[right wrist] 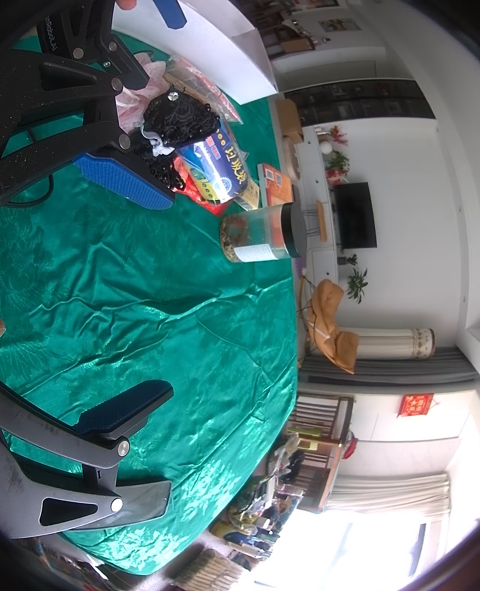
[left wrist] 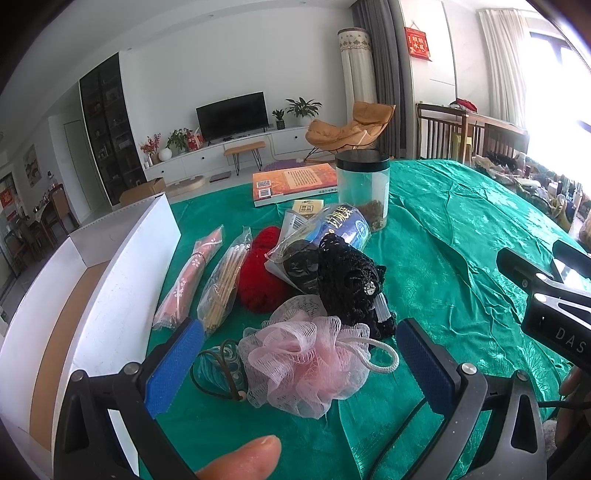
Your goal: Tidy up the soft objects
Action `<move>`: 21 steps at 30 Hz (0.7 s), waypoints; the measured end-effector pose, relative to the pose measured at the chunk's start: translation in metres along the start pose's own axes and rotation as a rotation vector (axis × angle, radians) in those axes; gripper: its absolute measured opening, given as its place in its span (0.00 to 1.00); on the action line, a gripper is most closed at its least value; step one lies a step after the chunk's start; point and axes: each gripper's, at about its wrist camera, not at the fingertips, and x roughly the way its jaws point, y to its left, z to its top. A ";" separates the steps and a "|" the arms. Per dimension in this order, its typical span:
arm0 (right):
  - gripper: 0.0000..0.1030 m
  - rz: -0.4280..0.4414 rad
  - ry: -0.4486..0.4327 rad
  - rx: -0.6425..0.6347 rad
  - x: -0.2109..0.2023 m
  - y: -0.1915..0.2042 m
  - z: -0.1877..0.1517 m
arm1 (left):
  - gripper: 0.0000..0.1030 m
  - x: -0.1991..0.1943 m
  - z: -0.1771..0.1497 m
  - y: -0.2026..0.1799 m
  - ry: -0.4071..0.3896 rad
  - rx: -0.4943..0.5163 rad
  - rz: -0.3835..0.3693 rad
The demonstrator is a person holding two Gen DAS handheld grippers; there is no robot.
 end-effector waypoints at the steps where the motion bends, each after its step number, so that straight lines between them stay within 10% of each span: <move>1: 0.92 0.000 0.000 0.000 0.000 0.000 0.000 | 1.00 0.000 0.000 0.000 0.001 0.000 0.000; 21: 0.92 0.001 -0.001 0.001 0.000 0.000 0.000 | 1.00 0.002 -0.001 0.000 0.009 -0.003 0.001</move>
